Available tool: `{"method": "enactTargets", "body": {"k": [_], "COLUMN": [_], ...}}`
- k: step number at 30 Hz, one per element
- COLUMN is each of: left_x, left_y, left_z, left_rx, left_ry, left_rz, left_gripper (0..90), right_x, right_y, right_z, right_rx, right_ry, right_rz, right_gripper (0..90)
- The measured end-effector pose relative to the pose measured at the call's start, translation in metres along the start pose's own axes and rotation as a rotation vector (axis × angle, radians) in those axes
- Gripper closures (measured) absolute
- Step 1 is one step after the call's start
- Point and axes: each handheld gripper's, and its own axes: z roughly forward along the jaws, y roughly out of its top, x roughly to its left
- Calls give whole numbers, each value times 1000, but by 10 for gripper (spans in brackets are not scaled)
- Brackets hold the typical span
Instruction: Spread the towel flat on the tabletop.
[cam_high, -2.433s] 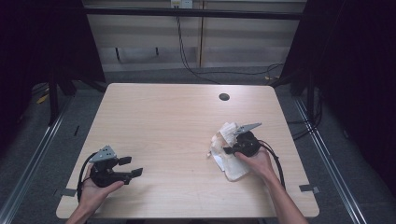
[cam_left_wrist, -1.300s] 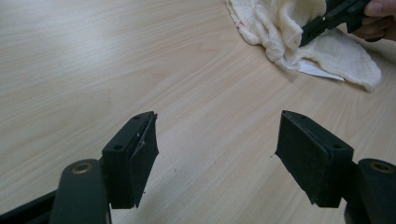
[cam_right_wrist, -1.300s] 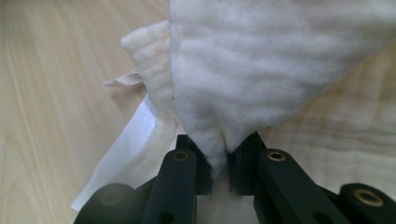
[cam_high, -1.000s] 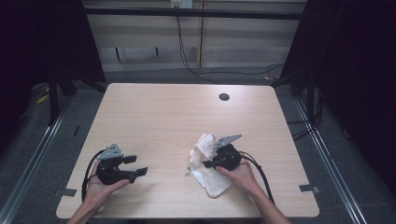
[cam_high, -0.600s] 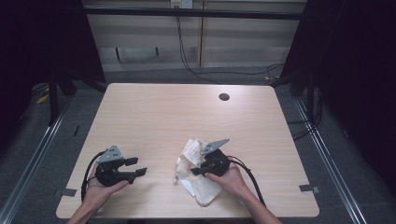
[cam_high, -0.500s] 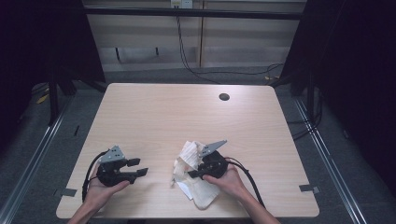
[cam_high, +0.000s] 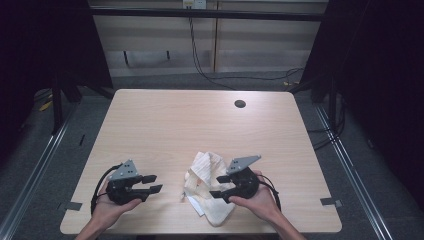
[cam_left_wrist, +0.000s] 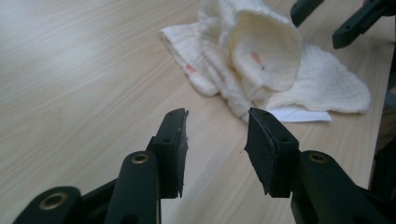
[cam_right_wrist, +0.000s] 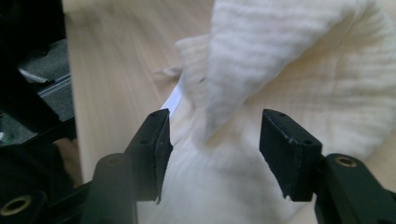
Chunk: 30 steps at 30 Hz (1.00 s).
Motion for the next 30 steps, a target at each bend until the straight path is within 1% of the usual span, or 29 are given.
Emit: {"method": "enactTargets", "body": {"k": [1,2,4,5,6,7,8,9,10,11,12,13,14,15,17,19,20,21,22,23,24,25,27,28,29,30], "left_x": [-2,-4,-9,-12,-16,-18,-21,-22,-23,-23,-23,-21,-17,-13,-6,-2,0,1,3,6,8,11,16,18,22,24], "left_y": [3,8,18,23,30,34,39,43,47,50,52,52,51,50,44,37,35,34,34,34,33,32,31,30,30,30], "left_z": [2,7,18,25,34,40,48,56,64,71,79,86,90,93,98,101,102,101,99,97,97,96,92,90,85,82], "left_rx": [2,7,12,34,59,64,65,71,75,84,108,118,126,127,146,152,156,147,146,136,131,132,124,109,90,73], "left_ry": [-3,-13,-47,-70,-99,-116,-124,-138,-161,-170,-178,-189,-186,-187,-167,-163,-160,-146,-146,-146,-150,-153,-142,-138,-115,-108], "left_rz": [11,22,41,61,87,96,108,120,124,130,129,123,114,89,64,37,43,30,16,9,-9,-22,-34,-47,-62,-76], "left_gripper": [585,588,611,641,652,667,671,676,677,676,669,654,650,643,625,621,616,614,606,598,582,570,547,539,534,520], "right_x": [4,7,15,19,23,28,30,33,34,35,35,35,36,36,39,41,42,43,44,46,48,50,51,51,50,48], "right_y": [-6,-10,-19,-24,-27,-31,-33,-34,-35,-36,-36,-37,-39,-40,-43,-46,-47,-47,-47,-47,-48,-48,-48,-48,-47,-47], "right_z": [-4,-5,-6,-4,-2,2,3,4,5,5,4,3,2,2,5,9,11,13,13,13,14,15,15,15,15,14], "right_rx": [4,10,24,35,50,61,65,72,83,88,87,76,67,69,83,103,112,115,113,112,107,105,106,104,103,109], "right_ry": [6,10,47,53,64,70,66,76,93,94,103,117,120,123,136,147,144,143,145,132,118,109,72,63,50,50], "right_rz": [4,-5,-21,-30,-36,-46,-54,-59,-58,-66,-63,-56,-52,-46,-53,-70,-78,-85,-94,-100,-121,-143,-180,-188,-189,-165], "right_gripper": [472,508,587,624,678,689,703,705,705,705,704,700,694,691,673,645,613,600,587,577,575,590,679,732,791,849]}}
